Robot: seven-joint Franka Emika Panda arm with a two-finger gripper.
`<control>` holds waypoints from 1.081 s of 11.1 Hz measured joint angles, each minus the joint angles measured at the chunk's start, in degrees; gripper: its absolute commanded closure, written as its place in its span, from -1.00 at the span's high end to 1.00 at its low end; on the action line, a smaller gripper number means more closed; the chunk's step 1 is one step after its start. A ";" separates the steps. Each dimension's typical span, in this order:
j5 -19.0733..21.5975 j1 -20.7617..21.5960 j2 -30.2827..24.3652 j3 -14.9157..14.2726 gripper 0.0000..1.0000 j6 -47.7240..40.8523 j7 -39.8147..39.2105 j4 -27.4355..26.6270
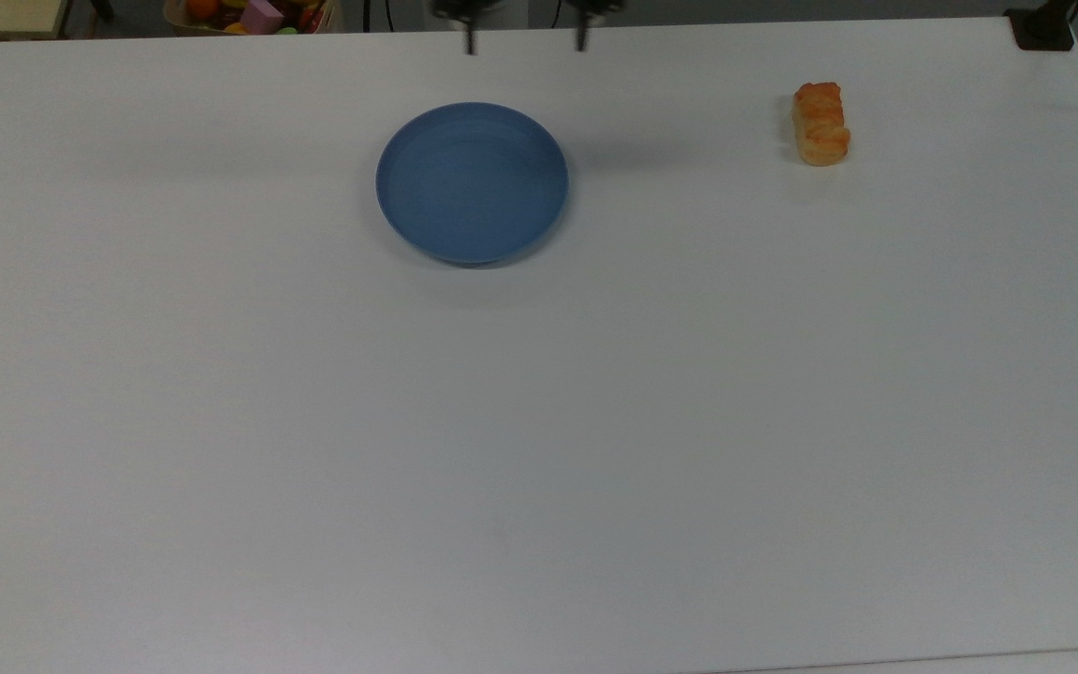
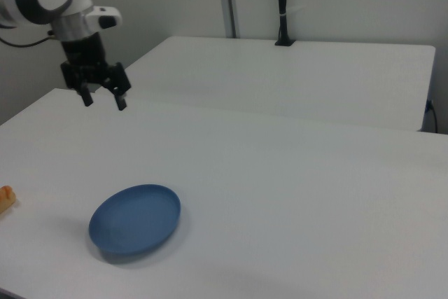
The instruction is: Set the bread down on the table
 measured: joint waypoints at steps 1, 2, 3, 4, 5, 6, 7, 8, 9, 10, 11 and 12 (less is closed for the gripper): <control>0.56 -0.69 -1.17 -2.87 1.00 -1.17 -2.10 0.01; 0.67 -2.06 -1.99 -3.85 1.00 -1.74 -2.46 0.02; 0.68 -3.82 -2.63 -3.88 1.00 -2.04 -2.48 0.04; 0.69 -5.22 -3.24 -3.84 1.00 -2.81 -2.63 0.04; 0.70 -5.90 -3.66 -3.81 1.00 -3.99 -2.94 0.04; 0.71 -6.01 -3.76 -3.73 1.00 -4.44 -3.03 0.04; 0.71 -6.00 -3.74 -3.52 1.00 -4.48 -3.03 0.03; 0.71 -6.00 -3.73 -3.37 1.00 -4.48 -3.03 0.03; 0.71 -6.00 -3.69 -3.31 1.00 -4.48 -3.03 0.03; 0.71 -6.00 -3.63 -3.30 1.00 -4.48 -3.03 0.02; 0.71 -6.00 -3.57 -3.30 1.00 -4.48 -3.03 0.02; 0.71 -6.00 -3.56 -3.27 1.00 -4.48 -3.03 0.02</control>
